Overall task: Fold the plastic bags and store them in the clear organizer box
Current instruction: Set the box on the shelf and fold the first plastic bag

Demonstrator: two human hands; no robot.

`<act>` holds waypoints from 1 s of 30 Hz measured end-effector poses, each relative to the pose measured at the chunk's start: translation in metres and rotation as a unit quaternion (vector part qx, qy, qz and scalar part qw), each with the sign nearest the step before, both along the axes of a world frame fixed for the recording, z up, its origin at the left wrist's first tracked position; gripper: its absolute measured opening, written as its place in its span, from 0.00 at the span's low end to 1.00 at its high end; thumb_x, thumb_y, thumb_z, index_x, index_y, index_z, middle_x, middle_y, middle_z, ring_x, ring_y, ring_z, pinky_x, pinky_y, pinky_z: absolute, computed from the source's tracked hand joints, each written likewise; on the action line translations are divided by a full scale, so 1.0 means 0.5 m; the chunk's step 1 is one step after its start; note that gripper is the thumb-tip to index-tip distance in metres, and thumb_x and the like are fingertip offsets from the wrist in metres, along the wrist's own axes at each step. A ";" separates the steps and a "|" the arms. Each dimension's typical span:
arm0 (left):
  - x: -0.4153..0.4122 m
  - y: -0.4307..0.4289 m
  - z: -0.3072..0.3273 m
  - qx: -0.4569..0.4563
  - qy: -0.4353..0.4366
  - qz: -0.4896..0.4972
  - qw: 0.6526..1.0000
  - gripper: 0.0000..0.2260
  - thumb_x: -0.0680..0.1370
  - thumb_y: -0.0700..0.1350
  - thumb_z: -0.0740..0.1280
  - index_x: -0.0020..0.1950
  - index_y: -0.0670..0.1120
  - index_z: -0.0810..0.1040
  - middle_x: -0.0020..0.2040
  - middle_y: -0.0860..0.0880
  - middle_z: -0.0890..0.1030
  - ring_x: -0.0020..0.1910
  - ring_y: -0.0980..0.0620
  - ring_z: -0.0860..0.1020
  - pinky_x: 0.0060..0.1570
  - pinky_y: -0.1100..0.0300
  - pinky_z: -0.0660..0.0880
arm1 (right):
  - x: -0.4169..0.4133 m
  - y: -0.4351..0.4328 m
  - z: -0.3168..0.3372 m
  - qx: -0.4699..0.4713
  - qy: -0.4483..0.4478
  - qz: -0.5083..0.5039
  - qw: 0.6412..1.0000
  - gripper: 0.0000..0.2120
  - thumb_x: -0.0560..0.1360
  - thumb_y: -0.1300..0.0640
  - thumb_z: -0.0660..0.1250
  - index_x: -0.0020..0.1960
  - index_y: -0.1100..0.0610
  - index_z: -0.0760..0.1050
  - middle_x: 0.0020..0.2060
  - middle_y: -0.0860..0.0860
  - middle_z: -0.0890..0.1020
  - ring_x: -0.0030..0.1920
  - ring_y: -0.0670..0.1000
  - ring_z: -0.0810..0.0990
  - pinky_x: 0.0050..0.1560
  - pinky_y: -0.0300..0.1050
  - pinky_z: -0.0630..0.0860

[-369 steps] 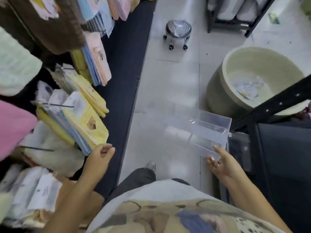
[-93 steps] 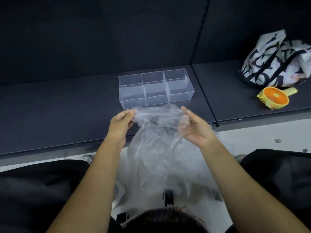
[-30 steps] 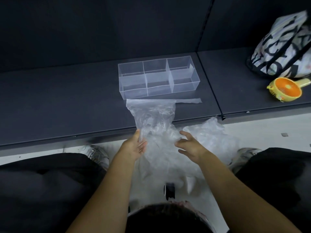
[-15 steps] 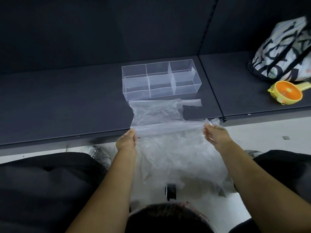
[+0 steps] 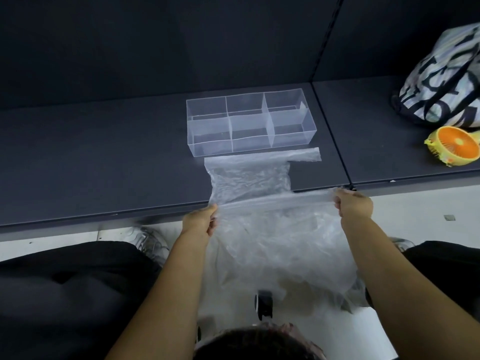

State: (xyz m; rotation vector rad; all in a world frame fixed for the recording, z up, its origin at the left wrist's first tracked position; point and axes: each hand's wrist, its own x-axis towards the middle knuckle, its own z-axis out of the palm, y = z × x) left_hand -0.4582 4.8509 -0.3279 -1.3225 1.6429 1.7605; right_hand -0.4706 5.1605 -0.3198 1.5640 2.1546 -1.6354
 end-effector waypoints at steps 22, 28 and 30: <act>-0.116 0.055 -0.092 -0.468 0.295 -0.672 0.492 0.35 0.73 0.71 0.34 0.75 0.53 0.34 0.77 0.53 0.36 0.72 0.52 0.27 0.71 0.46 0.29 | -0.389 -0.223 -0.015 0.464 0.047 0.597 0.652 0.21 0.83 0.47 0.46 0.75 0.46 0.60 0.74 0.52 0.63 0.74 0.59 0.55 0.72 0.61 0.45; -0.175 0.100 -0.080 -0.450 0.296 -0.662 0.522 0.39 0.72 0.71 0.34 0.78 0.51 0.39 0.77 0.54 0.36 0.75 0.51 0.31 0.70 0.47 0.28 | -0.492 -0.228 0.012 0.453 0.032 0.603 0.656 0.21 0.83 0.51 0.49 0.75 0.51 0.58 0.75 0.53 0.60 0.75 0.59 0.54 0.73 0.64 0.41; -0.191 0.104 -0.063 -0.411 0.332 -0.642 0.556 0.36 0.76 0.68 0.40 0.79 0.50 0.46 0.79 0.53 0.44 0.77 0.52 0.38 0.72 0.47 0.31 | -0.484 -0.232 0.025 0.478 0.060 0.567 0.668 0.22 0.82 0.51 0.53 0.75 0.52 0.59 0.75 0.53 0.60 0.75 0.59 0.54 0.73 0.64 0.40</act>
